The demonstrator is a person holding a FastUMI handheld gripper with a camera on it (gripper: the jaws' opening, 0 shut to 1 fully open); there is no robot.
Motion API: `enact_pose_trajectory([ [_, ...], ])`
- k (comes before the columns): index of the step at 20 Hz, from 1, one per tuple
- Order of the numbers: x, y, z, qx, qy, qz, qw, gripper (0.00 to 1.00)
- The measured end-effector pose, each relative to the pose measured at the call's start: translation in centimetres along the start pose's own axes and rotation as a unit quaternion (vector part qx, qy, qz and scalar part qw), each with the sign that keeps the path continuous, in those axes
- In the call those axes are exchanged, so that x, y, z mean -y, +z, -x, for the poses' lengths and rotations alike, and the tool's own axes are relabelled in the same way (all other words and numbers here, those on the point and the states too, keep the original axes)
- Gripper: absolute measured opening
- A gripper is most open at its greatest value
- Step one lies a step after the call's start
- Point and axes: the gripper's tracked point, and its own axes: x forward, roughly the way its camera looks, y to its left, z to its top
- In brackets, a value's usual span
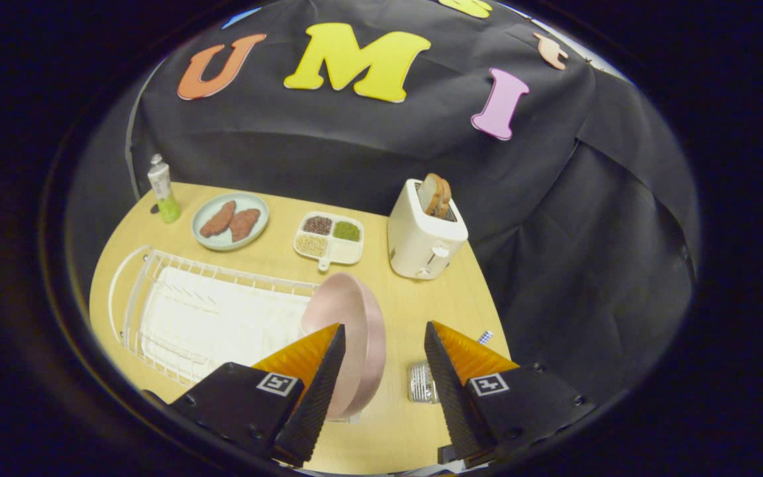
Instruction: Take the plate from the dish rack, then take the spoon from the basket and place it into the plate.
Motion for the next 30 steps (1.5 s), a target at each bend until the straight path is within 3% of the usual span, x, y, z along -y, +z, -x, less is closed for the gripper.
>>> enact_pose_trajectory([
  [4, 0.6, 0.4, -1.1, -0.036, -0.053, 0.045, 0.997, 0.73],
  [5, 1.0, 0.2, -1.1, -0.058, -0.07, 0.046, 0.995, 0.63],
  [8, 0.1, 0.1, -1.6, -0.105, -0.067, 0.032, 0.992, 0.48],
  [10, -0.2, -0.2, -1.7, -0.131, -0.076, 0.034, 0.988, 0.3],
  [13, -0.6, -0.1, -1.7, -0.144, -0.088, 0.031, 0.985, 0.19],
  [17, -1.4, -0.1, -0.8, -0.129, -0.114, 0.041, 0.984, 0.11],
  [24, -3.0, 0.5, 1.2, -0.079, -0.187, 0.052, 0.978, 0.09],
  [30, -1.7, 0.4, 2.0, -0.056, -0.213, 0.02, 0.975, 0.09],
])
